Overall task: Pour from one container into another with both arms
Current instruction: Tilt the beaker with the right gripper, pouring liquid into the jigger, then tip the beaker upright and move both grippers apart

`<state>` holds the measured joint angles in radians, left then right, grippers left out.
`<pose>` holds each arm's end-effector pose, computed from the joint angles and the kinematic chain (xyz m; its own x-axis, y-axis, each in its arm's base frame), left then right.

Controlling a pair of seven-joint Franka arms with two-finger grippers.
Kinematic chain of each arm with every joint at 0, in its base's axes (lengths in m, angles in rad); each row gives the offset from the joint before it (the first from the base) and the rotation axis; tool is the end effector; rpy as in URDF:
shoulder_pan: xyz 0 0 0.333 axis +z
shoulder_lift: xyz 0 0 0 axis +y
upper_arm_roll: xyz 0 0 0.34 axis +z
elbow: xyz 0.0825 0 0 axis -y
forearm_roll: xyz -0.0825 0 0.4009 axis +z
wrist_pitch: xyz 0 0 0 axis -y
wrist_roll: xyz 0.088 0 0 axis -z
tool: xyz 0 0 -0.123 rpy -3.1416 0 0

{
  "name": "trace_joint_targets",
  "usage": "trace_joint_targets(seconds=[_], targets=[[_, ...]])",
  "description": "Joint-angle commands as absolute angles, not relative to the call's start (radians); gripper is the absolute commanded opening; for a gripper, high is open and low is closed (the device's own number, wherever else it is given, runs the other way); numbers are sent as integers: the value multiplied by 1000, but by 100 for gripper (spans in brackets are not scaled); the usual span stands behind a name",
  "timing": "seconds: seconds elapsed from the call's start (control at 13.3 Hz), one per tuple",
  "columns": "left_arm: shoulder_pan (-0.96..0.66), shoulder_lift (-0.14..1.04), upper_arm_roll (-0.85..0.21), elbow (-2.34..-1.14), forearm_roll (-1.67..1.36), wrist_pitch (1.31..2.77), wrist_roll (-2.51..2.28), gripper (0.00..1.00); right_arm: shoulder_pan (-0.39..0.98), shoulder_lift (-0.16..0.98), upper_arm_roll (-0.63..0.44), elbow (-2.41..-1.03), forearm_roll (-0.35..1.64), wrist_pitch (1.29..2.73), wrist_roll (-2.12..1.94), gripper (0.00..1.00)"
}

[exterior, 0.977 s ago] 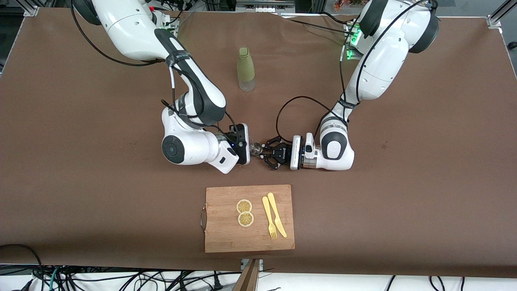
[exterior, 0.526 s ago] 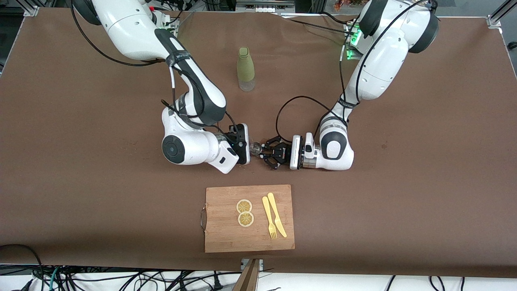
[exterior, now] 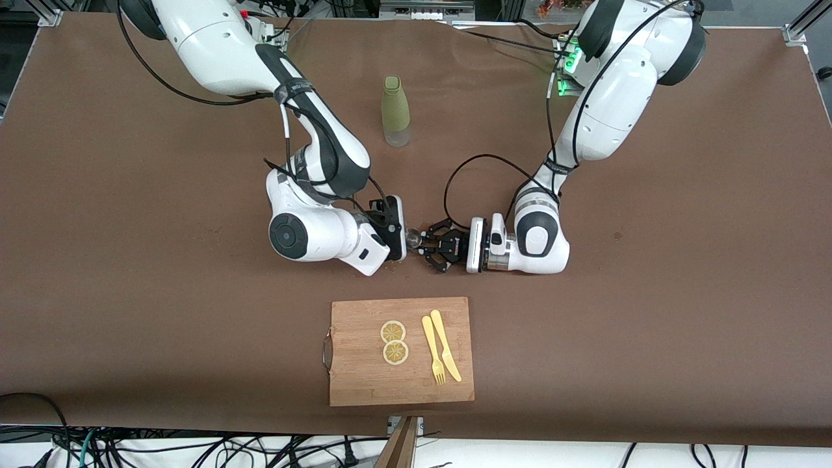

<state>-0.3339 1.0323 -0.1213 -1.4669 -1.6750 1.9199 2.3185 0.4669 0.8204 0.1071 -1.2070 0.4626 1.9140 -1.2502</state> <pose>0.6240 -0.3821 0.0830 0.1796 -0.1338 0.9746 -0.9781 0.0820 0.1915 0.6461 0.4369 0.2832 0.0260 0.9172 0.3976 0.9506 0.1003 -0.2936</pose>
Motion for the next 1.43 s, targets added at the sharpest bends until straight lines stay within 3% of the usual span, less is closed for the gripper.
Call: trace_joint_targets(seconds=[0.0, 0.6, 1.35], targets=[[-342, 1037, -121, -1460, -1712, 1925, 2359, 0, 472, 816, 104, -1200, 443, 1902, -1227, 0], [-342, 1037, -121, -1459, -1713, 1927, 2361, 0, 459, 815, 110, -1203, 431, 1888, -1250, 0], [-339, 1037, -120, -1459, -1712, 1925, 2367, 0, 313, 807, 106, -1210, 758, 1801, -1494, 0]])
